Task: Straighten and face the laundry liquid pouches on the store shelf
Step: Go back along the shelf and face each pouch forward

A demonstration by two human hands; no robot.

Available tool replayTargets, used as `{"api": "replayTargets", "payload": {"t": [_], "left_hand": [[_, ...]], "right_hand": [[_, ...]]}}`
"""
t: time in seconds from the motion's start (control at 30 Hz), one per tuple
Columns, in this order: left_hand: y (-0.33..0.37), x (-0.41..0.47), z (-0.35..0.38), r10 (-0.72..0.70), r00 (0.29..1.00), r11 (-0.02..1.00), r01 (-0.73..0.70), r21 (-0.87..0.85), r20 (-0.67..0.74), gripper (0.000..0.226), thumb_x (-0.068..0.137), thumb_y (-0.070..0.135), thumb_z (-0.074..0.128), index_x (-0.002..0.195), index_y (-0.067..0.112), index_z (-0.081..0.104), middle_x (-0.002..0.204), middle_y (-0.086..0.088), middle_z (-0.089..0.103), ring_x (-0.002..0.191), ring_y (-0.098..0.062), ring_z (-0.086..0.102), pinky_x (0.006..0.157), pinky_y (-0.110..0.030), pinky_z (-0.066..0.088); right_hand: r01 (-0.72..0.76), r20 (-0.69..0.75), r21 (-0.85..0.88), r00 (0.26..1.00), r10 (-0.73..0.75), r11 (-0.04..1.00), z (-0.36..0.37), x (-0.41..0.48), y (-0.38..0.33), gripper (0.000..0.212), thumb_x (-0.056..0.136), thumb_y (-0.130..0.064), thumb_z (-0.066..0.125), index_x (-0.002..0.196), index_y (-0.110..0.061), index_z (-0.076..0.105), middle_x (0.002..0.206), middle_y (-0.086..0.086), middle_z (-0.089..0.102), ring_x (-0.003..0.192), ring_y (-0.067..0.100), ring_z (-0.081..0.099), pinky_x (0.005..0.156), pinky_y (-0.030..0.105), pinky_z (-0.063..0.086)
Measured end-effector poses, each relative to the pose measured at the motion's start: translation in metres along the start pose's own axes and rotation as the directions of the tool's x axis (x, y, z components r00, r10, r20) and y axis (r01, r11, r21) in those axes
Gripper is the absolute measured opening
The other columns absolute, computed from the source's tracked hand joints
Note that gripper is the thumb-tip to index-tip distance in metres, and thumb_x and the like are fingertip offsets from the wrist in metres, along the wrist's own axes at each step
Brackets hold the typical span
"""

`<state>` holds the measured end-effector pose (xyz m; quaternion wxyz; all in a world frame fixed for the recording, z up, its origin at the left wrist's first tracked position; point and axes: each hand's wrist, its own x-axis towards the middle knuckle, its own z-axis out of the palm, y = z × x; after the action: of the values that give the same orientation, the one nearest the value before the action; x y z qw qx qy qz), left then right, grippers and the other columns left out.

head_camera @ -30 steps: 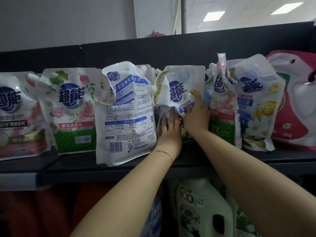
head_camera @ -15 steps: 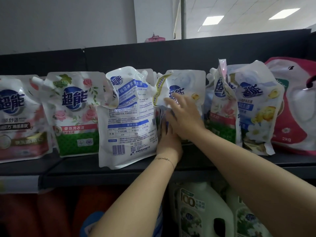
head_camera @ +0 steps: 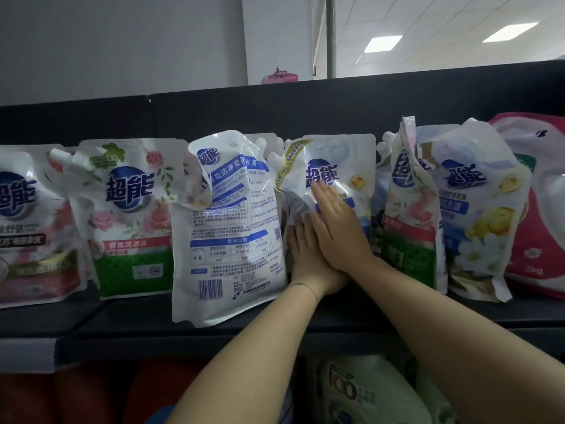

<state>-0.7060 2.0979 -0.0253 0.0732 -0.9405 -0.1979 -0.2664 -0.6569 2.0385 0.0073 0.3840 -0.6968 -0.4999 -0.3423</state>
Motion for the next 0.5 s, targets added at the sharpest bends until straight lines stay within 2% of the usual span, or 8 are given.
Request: {"api": "replayTargets", "payload": {"t": [0.1, 0.17, 0.27, 0.3, 0.33, 0.37, 0.4, 0.5], "left_hand": [[-0.007, 0.017, 0.014, -0.018, 0.999, 0.999, 0.019, 0.034, -0.036, 0.102, 0.070, 0.066, 0.001, 0.151, 0.005, -0.006, 0.157, -0.024, -0.011, 0.146, -0.036, -0.009, 0.117, -0.051, -0.001], [-0.012, 0.024, 0.019, -0.094, 0.992, 0.995, 0.097, 0.025, -0.085, 0.085, 0.087, 0.057, 0.020, 0.152, 0.004, 0.005, 0.158, -0.022, -0.001, 0.147, -0.035, 0.003, 0.119, -0.050, 0.005], [-0.011, 0.024, 0.020, -0.077, 0.997, 0.994, 0.078, 0.072, -0.014, 0.075, 0.092, 0.046, 0.009, 0.148, 0.003, -0.016, 0.155, -0.024, -0.019, 0.144, -0.037, -0.016, 0.113, -0.048, -0.018], [-0.011, 0.024, 0.018, -0.096, 0.994, 0.993, 0.099, 0.065, -0.053, 0.077, 0.090, 0.047, 0.004, 0.149, 0.000, -0.009, 0.155, -0.026, -0.012, 0.145, -0.038, -0.011, 0.113, -0.047, -0.017], [-0.009, 0.024, 0.016, -0.141, 0.981, 0.989, 0.146, 0.027, -0.135, 0.080, 0.086, 0.046, 0.002, 0.149, -0.003, 0.007, 0.155, -0.029, 0.004, 0.145, -0.039, 0.004, 0.115, -0.045, -0.009], [-0.007, 0.025, 0.016, -0.174, 0.975, 0.985, 0.175, -0.006, -0.134, 0.079, 0.085, 0.042, 0.004, 0.147, -0.004, 0.023, 0.153, -0.029, 0.019, 0.143, -0.038, 0.019, 0.116, -0.043, 0.001], [-0.008, 0.025, 0.011, -0.188, 0.971, 0.982, 0.189, -0.003, -0.148, 0.075, 0.088, 0.040, 0.008, 0.146, -0.005, 0.023, 0.153, -0.029, 0.019, 0.143, -0.037, 0.020, 0.118, -0.043, 0.003], [-0.010, 0.027, 0.010, -0.154, 0.987, 0.988, 0.155, -0.010, 0.054, 0.086, 0.095, 0.056, 0.027, 0.148, 0.006, -0.020, 0.154, -0.023, -0.023, 0.143, -0.037, -0.020, 0.111, -0.044, -0.019]], "right_hand": [[0.061, 0.103, -0.136, 0.994, -0.047, 0.989, 0.008, 0.002, 0.014, 0.065, 0.095, -0.048, 0.014, 0.151, -0.016, 0.025, 0.158, 0.004, 0.020, 0.147, 0.016, 0.012, 0.119, 0.038, 0.016], [0.051, 0.078, -0.223, 0.996, -0.035, 0.974, 0.018, 0.004, 0.016, 0.064, 0.096, -0.049, 0.016, 0.151, -0.017, 0.023, 0.158, 0.004, 0.019, 0.147, 0.018, 0.012, 0.118, 0.039, 0.016], [0.018, 0.047, -0.296, 0.999, -0.004, 0.955, 0.032, 0.003, 0.019, 0.066, 0.095, -0.053, 0.018, 0.152, -0.020, 0.013, 0.159, 0.003, 0.012, 0.146, 0.016, 0.005, 0.115, 0.036, 0.009], [0.012, 0.049, -0.302, 0.999, 0.003, 0.953, 0.034, 0.004, 0.021, 0.068, 0.094, -0.056, 0.017, 0.151, -0.022, 0.006, 0.159, 0.002, 0.006, 0.146, 0.014, -0.001, 0.115, 0.035, 0.005], [0.004, 0.071, -0.299, 0.997, 0.018, 0.954, 0.034, 0.006, 0.023, 0.070, 0.092, -0.059, 0.014, 0.150, -0.024, -0.001, 0.158, -0.001, -0.004, 0.145, 0.012, -0.008, 0.115, 0.033, -0.001], [-0.008, 0.111, -0.295, 0.993, 0.042, 0.955, 0.033, 0.008, 0.025, 0.072, 0.089, -0.063, 0.010, 0.148, -0.026, -0.010, 0.156, -0.004, -0.014, 0.143, 0.010, -0.017, 0.114, 0.030, -0.009], [-0.019, 0.158, -0.293, 0.985, 0.068, 0.956, 0.032, 0.012, 0.026, 0.073, 0.088, -0.065, 0.008, 0.146, -0.029, -0.017, 0.153, -0.005, -0.023, 0.140, 0.008, -0.024, 0.112, 0.028, -0.015], [-0.071, 0.303, -0.273, 0.940, 0.156, 0.959, 0.027, 0.023, 0.024, 0.072, 0.095, -0.063, 0.016, 0.145, -0.030, -0.024, 0.153, -0.004, -0.030, 0.139, 0.007, -0.028, 0.112, 0.029, -0.018]]}}
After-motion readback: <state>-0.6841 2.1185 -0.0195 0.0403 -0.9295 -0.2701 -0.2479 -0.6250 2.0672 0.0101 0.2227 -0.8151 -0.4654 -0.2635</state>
